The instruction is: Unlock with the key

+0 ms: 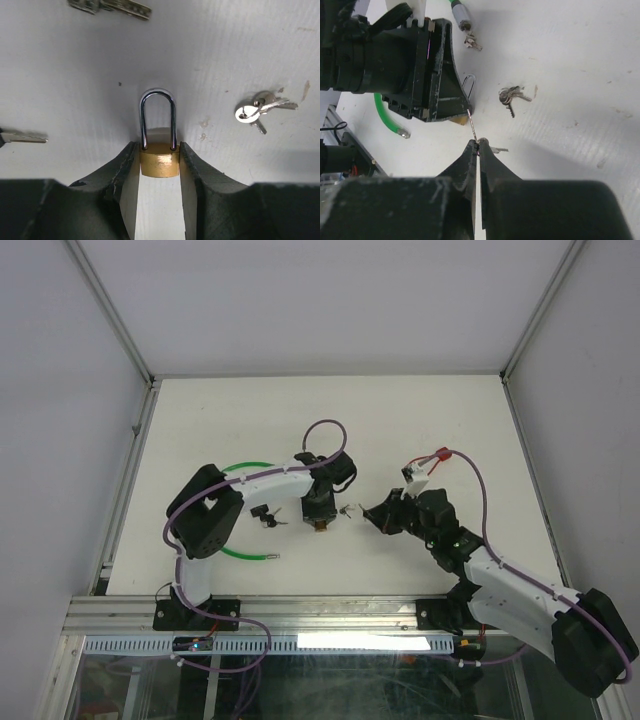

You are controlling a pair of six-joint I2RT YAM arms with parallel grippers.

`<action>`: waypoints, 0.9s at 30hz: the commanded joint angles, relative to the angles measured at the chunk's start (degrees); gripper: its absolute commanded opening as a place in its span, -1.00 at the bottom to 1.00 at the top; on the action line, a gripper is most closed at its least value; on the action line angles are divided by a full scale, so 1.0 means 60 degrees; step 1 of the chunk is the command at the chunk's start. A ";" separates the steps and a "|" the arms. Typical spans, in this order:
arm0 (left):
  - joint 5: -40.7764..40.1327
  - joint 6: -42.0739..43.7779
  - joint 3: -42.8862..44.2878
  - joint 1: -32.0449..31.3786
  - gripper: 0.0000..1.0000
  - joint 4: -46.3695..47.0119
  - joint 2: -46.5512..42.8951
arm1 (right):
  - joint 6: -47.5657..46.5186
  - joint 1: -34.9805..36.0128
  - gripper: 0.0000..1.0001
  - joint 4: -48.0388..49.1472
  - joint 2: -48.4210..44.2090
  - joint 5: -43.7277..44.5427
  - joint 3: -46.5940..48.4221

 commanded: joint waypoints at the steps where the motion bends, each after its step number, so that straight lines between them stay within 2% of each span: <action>1: -0.0453 -0.0544 -0.0227 0.0338 -0.70 0.0496 -0.1034 | 0.0633 0.0356 -1.00 0.0742 0.0170 -0.0320 0.0582; 10: -0.0828 -0.0809 -0.0104 0.0658 -0.76 0.0996 -0.2119 | 0.1767 0.1158 -1.00 0.1431 0.0926 0.0328 0.0611; 16: -0.0768 -0.0921 -0.0169 0.0667 -0.76 0.1373 -0.2417 | 0.2839 0.1460 -1.00 0.3131 0.1698 0.0549 0.0074; 27: -0.0473 -0.1020 -0.0417 0.0671 -0.76 0.1803 -0.2881 | 0.3600 0.1744 -1.00 0.4374 0.3371 0.0995 0.0444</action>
